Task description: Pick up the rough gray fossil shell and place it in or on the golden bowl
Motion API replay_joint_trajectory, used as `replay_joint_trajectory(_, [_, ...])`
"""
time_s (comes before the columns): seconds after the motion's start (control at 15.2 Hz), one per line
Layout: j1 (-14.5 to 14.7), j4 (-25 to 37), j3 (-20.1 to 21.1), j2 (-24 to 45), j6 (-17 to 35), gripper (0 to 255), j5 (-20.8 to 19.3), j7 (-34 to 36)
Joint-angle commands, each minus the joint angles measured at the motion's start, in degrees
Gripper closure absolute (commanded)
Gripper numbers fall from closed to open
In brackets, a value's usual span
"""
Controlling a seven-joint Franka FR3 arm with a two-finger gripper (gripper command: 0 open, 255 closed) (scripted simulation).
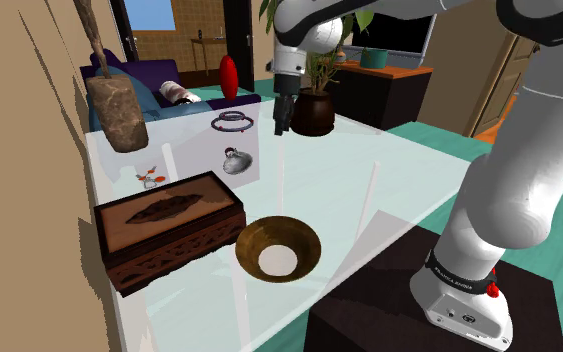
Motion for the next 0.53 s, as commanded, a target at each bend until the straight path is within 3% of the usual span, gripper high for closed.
replay_joint_trajectory(0.0, [0.2,4.1,0.1,4.6,0.2,0,1.7,-2.8])
replay_joint_trajectory(0.46, [-0.3,21.8,1.9,20.7,-2.1,0,6.6,-10.3])
